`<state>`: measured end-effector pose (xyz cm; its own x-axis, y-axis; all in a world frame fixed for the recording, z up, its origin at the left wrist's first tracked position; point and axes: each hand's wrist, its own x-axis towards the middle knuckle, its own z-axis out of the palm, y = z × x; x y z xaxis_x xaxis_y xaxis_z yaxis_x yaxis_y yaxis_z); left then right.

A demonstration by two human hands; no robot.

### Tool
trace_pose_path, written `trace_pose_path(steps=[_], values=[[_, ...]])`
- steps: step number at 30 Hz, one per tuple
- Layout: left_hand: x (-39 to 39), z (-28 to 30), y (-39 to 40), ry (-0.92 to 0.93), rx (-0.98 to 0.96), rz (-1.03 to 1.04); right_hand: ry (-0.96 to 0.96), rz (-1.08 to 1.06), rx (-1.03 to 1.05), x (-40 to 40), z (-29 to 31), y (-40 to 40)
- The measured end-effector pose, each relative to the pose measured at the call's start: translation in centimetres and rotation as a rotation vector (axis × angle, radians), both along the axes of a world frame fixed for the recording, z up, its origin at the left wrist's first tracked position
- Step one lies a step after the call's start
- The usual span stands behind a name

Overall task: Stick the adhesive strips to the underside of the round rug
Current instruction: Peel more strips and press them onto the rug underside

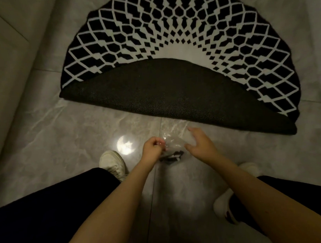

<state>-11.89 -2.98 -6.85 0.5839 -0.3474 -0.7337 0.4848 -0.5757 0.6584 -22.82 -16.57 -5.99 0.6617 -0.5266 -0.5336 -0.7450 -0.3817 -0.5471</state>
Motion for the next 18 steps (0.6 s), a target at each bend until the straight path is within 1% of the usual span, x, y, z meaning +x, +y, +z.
trace_pose_path(steps=[1, 2, 5, 8, 12, 15, 18], values=[[0.7, 1.5, -0.7, -0.028, -0.025, -0.052, -0.022, -0.026, -0.010, 0.8, 1.6, -0.4], [1.4, 2.7, -1.4, -0.048, -0.048, -0.091, -0.046, -0.073, 0.022, 1.7, 2.9, -0.9], [3.1, 7.3, -3.2, -0.143, -0.111, -0.134, -0.152, -0.197, 0.173, 3.8, 7.8, -2.3], [4.6, 12.9, -4.4, -0.283, -0.217, -0.164, -0.287, -0.198, 0.163, 4.5, 13.1, -3.2], [5.6, 19.9, -4.4, -0.420, -0.277, -0.253, -0.354, -0.176, 0.127, 3.9, 18.9, -3.3], [5.5, 23.3, -3.6, -0.527, -0.334, -0.201, -0.411, -0.107, 0.082, 3.3, 22.6, -2.7], [5.5, 25.9, -3.3, -0.528, -0.403, -0.094, -0.517, -0.106, 0.101, 2.7, 25.8, -1.9]])
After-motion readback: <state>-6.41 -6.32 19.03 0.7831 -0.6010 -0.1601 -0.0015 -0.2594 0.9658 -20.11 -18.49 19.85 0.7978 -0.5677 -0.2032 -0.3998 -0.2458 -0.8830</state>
